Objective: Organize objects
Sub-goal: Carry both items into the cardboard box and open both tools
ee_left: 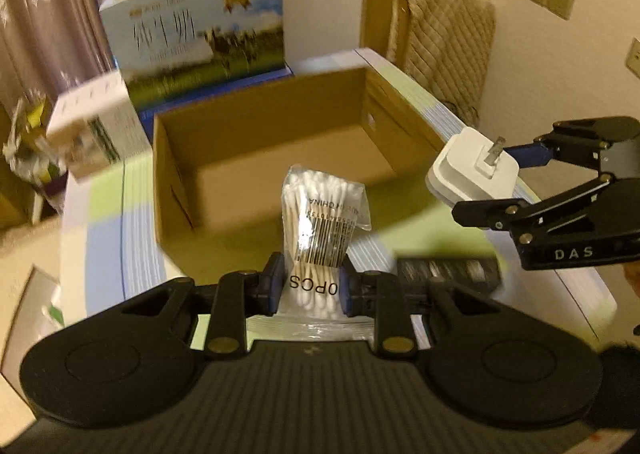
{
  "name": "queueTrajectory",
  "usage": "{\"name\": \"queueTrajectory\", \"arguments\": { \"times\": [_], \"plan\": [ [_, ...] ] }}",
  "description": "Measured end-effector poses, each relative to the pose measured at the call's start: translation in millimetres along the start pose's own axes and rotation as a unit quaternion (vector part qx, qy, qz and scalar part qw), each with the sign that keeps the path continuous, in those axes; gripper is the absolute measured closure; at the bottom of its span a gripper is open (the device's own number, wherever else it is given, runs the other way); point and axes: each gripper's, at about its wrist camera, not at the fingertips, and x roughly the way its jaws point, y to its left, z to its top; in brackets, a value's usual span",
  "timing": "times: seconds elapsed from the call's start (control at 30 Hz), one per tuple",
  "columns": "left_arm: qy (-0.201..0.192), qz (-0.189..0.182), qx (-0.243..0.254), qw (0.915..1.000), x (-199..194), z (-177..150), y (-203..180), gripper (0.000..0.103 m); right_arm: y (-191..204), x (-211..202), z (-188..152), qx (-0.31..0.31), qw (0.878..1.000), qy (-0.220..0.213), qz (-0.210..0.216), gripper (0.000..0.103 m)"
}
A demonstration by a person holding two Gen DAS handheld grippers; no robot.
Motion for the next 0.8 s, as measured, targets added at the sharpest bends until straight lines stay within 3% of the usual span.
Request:
{"name": "queueTrajectory", "arguments": {
  "times": [0.23, 0.47, 0.8],
  "plan": [
    [0.005, 0.016, -0.007, 0.9998, 64, 54, 28, 0.08, -33, 72, 48, 0.001, 1.0, 0.013, -0.011, 0.041],
    [0.033, 0.009, -0.025, 0.9991, 133, 62, 49, 0.08, -51, 142, 51, 0.003, 0.998, 0.068, -0.009, 0.041],
    [0.048, 0.008, -0.029, 0.9984, 183, 59, 61, 0.078, -56, 178, 49, -0.007, 0.995, 0.098, -0.011, 0.041]
  ]
}}
